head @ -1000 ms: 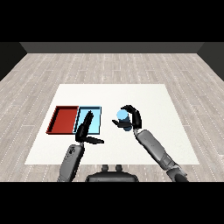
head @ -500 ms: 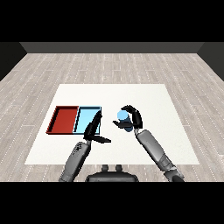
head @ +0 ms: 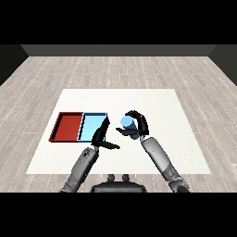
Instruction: Pick the blue can and put it in the blue box
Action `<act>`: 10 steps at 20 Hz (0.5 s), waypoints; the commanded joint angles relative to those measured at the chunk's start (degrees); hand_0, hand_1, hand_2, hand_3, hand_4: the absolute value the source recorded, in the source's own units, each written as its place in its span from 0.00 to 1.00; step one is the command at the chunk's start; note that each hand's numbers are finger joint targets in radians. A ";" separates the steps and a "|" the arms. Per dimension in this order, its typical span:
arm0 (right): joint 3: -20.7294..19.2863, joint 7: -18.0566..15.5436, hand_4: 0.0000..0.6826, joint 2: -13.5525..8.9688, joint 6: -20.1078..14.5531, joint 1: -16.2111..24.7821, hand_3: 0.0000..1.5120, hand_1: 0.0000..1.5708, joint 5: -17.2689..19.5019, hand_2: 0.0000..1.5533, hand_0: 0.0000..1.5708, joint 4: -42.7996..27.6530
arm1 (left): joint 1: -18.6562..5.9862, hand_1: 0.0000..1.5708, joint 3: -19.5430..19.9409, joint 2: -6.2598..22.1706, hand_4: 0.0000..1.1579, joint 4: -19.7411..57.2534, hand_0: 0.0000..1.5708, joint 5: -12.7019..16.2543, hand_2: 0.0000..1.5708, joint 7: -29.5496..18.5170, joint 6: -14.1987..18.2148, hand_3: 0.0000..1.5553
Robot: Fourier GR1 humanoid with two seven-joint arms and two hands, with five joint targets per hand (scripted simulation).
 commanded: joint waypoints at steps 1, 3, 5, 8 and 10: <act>-3.53 -2.40 0.89 2.59 3.65 -0.12 0.93 0.95 2.52 0.95 0.95 2.31 | -0.63 0.00 0.40 -0.01 0.00 1.28 0.00 0.79 0.00 -0.46 -1.22 0.00; -2.45 0.49 0.89 1.79 3.34 1.76 0.92 0.94 2.84 0.94 0.94 -3.40 | 1.78 0.00 -5.17 -0.01 0.00 -2.68 0.00 2.78 0.00 1.50 4.33 0.00; -3.88 1.67 0.88 4.51 3.27 -1.03 0.92 0.94 4.56 0.94 0.94 -0.02 | 0.63 0.00 -2.19 -0.01 0.00 2.93 0.00 3.19 0.00 -2.14 0.44 0.00; -5.04 2.59 0.90 5.47 4.90 -1.63 0.92 0.95 3.44 0.94 0.95 -0.98 | -6.02 0.00 -2.37 -0.02 0.00 3.66 0.00 4.80 0.00 3.23 5.06 0.00; -3.00 -2.18 0.89 6.86 3.97 3.02 0.92 0.95 4.59 0.94 0.95 -1.57 | -2.97 0.00 -5.67 -0.02 0.00 3.90 0.00 5.70 0.00 0.04 5.89 0.00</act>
